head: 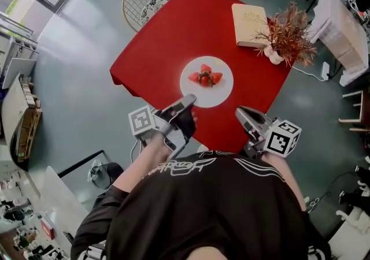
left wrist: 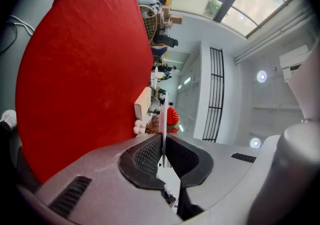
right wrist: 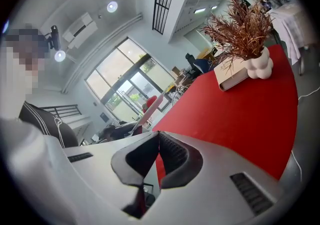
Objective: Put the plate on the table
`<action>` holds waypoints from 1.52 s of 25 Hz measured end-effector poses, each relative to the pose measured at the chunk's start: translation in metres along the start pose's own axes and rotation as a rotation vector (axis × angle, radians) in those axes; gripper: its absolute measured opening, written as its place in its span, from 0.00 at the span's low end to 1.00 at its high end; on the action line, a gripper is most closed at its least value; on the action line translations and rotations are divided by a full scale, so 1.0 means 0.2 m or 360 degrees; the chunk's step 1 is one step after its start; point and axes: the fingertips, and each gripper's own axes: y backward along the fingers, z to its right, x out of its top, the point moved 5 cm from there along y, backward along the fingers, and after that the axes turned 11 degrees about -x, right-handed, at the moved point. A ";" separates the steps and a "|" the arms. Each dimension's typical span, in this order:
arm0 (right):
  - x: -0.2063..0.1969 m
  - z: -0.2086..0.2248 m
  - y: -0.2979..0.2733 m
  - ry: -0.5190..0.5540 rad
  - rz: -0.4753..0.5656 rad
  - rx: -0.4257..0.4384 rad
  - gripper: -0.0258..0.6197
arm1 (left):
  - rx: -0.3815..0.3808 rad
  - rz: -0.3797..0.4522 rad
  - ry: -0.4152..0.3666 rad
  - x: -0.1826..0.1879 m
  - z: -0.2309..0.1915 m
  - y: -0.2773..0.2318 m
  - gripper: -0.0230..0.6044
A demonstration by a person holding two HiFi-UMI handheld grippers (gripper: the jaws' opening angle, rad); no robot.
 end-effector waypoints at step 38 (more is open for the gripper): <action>-0.01 0.41 -0.20 -0.0126 -0.0243 0.0022 0.05 | 0.0290 0.0159 -0.0176 0.35 -0.61 -0.38 0.07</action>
